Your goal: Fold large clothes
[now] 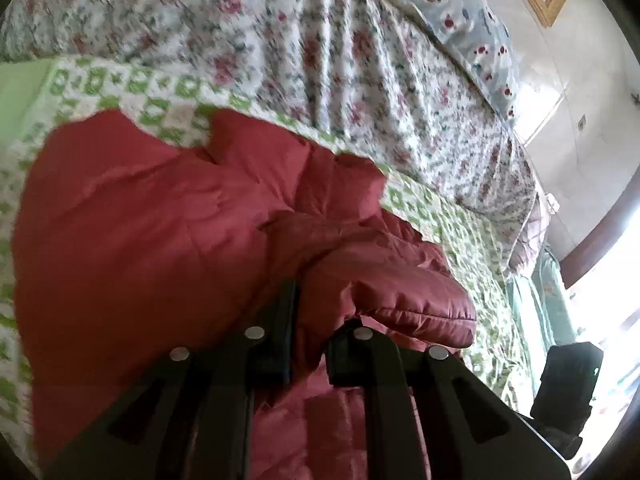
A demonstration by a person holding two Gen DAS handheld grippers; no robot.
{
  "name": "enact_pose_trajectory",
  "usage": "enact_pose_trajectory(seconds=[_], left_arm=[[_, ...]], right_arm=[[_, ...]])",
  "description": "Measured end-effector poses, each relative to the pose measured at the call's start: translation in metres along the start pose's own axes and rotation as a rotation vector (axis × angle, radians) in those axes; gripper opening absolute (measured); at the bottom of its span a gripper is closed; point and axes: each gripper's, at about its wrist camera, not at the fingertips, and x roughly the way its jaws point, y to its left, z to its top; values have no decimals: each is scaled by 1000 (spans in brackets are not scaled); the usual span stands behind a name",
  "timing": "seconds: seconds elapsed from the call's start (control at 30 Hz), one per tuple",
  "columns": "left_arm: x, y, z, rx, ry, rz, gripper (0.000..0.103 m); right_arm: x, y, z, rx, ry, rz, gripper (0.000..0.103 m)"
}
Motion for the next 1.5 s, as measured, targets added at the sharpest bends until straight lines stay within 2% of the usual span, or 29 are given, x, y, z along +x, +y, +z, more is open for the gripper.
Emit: enact_pose_trajectory(seconds=[0.13, 0.37, 0.43, 0.47, 0.5, 0.57, 0.63, 0.77, 0.8, 0.83, 0.87, 0.9, 1.1, 1.23, 1.33, 1.43, 1.47, 1.5], left_arm=[[17, -8, -16, -4, 26, 6, 9], [24, -17, -34, 20, 41, 8, 9], [27, -22, -38, 58, 52, 29, 10], [27, -24, -40, 77, 56, 41, 10], [28, -24, -42, 93, 68, 47, 14], [31, -22, -45, 106, 117, 45, 17], [31, -18, -48, 108, 159, 22, 20], [16, -13, -56, 135, 179, -14, 30], [11, -12, -58, 137, 183, -26, 37], [7, -11, -58, 140, 183, -22, 56], [2, -9, -59, 145, 177, -3, 64], [-5, -6, -59, 153, 159, 12, 67], [-35, 20, -36, 127, 63, 64, 67], [-36, 40, -10, 88, 16, 104, 67], [-22, 53, 4, 69, 27, 135, 67], [-4, 64, 7, 78, 56, 176, 67], [1, 69, 5, 90, 70, 196, 67], [6, 71, 3, 102, 82, 214, 67]], right_arm=[[0, -13, 9, 97, -30, 124, 84], [40, -39, 17, 287, 26, 252, 83], [48, -45, 18, 330, 20, 278, 64], [50, -46, 19, 338, 10, 277, 37], [51, -47, 21, 336, 3, 262, 24], [50, -47, 26, 318, -15, 223, 19], [48, -41, 31, 270, -30, 175, 17], [43, -25, 38, 155, -40, 98, 15], [41, -23, 38, 136, -44, 85, 15], [38, -19, 40, 110, -52, 60, 14], [37, -18, 42, 96, -62, 43, 14], [31, -17, 44, 77, -81, 20, 13], [1, -24, 52, 28, -170, -59, 13], [1, -32, 48, -8, -148, -133, 13], [12, -42, 40, -15, -103, -174, 13], [24, -58, 33, 17, -54, -171, 14], [25, -62, 31, 24, -47, -170, 15], [26, -65, 30, 31, -42, -168, 22]])
